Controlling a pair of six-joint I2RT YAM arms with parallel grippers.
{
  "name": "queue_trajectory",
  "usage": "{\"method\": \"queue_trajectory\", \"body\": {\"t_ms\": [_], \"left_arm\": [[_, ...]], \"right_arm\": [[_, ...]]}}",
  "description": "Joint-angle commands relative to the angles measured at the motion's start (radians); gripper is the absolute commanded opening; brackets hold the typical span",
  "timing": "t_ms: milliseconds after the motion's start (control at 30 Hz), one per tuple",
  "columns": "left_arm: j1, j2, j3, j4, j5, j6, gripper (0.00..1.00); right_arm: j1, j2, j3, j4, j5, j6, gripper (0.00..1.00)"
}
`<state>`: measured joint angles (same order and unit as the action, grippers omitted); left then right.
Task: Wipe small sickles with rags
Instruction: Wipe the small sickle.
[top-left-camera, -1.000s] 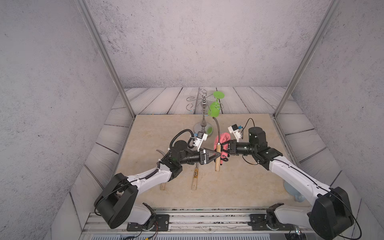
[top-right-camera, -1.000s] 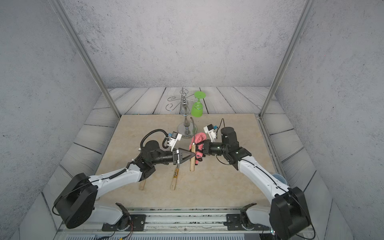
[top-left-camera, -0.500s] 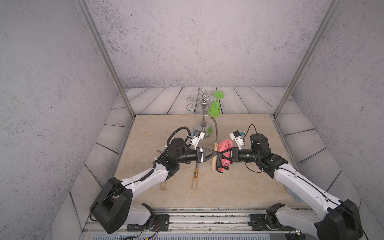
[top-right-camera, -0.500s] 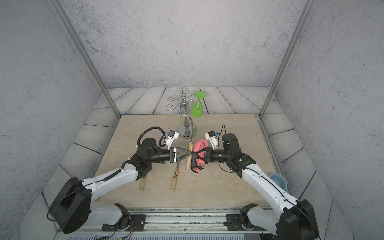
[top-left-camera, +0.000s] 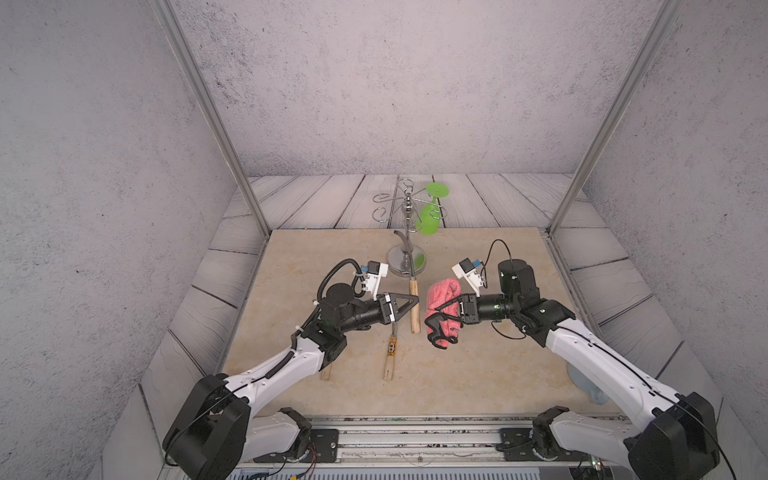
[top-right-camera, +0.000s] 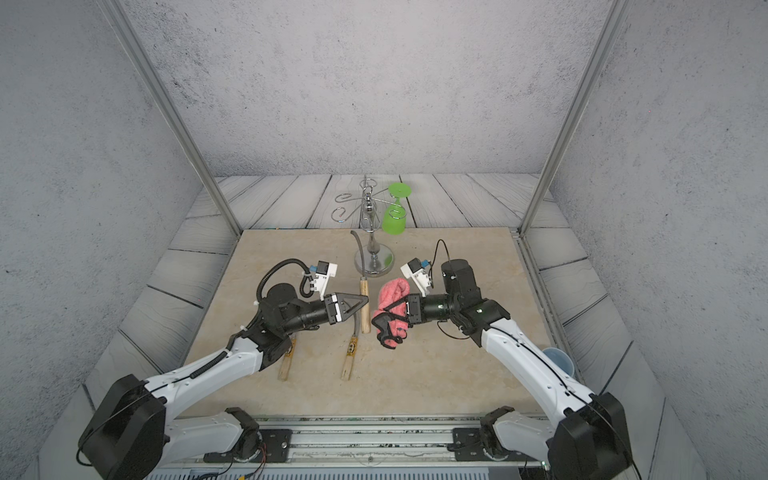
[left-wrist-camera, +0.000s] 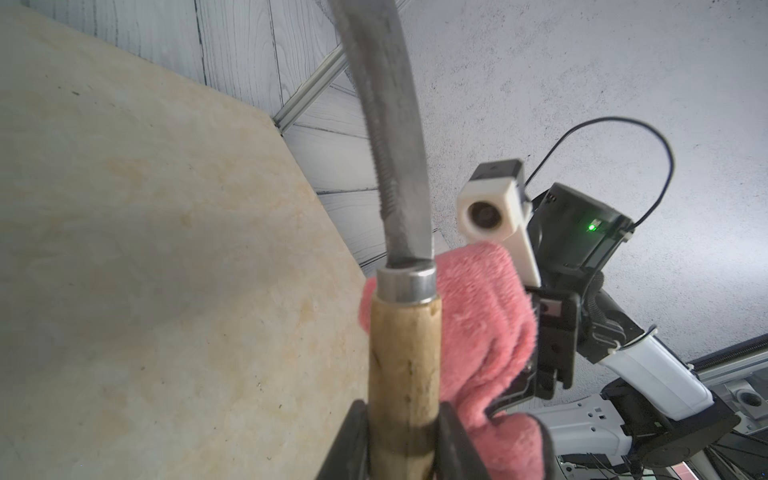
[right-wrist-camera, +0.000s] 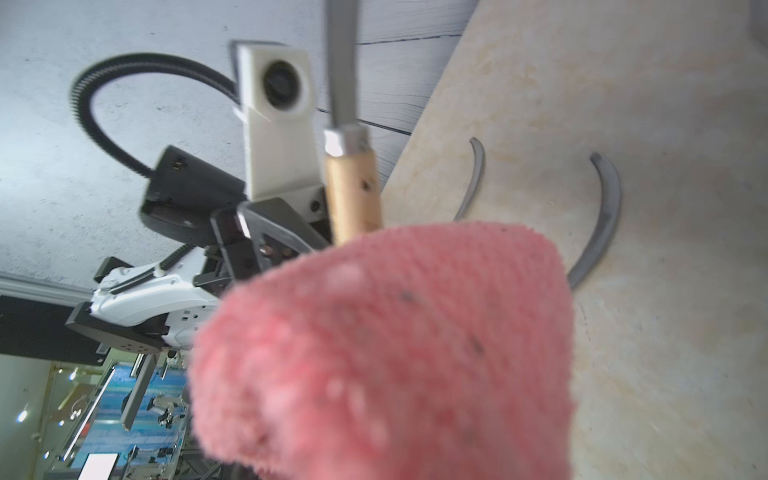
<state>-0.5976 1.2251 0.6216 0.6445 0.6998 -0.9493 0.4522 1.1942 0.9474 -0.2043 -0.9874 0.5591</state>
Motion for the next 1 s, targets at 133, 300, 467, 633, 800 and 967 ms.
{"method": "queue_trajectory", "body": {"t_ms": [133,300,467,633,800,967], "left_arm": [[-0.005,0.027,0.011,0.158,0.043,-0.066,0.0],[-0.01,0.031,0.014,0.189,0.046,-0.087,0.0],[-0.01,-0.009,0.0,0.142,0.035,-0.062,0.0],[-0.01,-0.025,0.001,0.116,0.035,-0.047,0.0],[-0.01,-0.002,0.016,0.137,0.043,-0.055,0.0],[-0.01,0.057,0.036,0.201,0.057,-0.09,0.0]], "right_arm": [[0.0,0.111,0.153,-0.037,-0.145,-0.123,0.1],[-0.001,0.162,0.222,-0.083,-0.108,-0.152,0.1],[-0.007,0.192,0.324,-0.266,0.047,-0.25,0.09],[-0.017,0.215,0.389,-0.356,0.105,-0.295,0.09],[-0.017,0.251,0.427,-0.359,0.056,-0.303,0.09],[-0.01,0.282,0.444,-0.333,-0.005,-0.29,0.09]]}}
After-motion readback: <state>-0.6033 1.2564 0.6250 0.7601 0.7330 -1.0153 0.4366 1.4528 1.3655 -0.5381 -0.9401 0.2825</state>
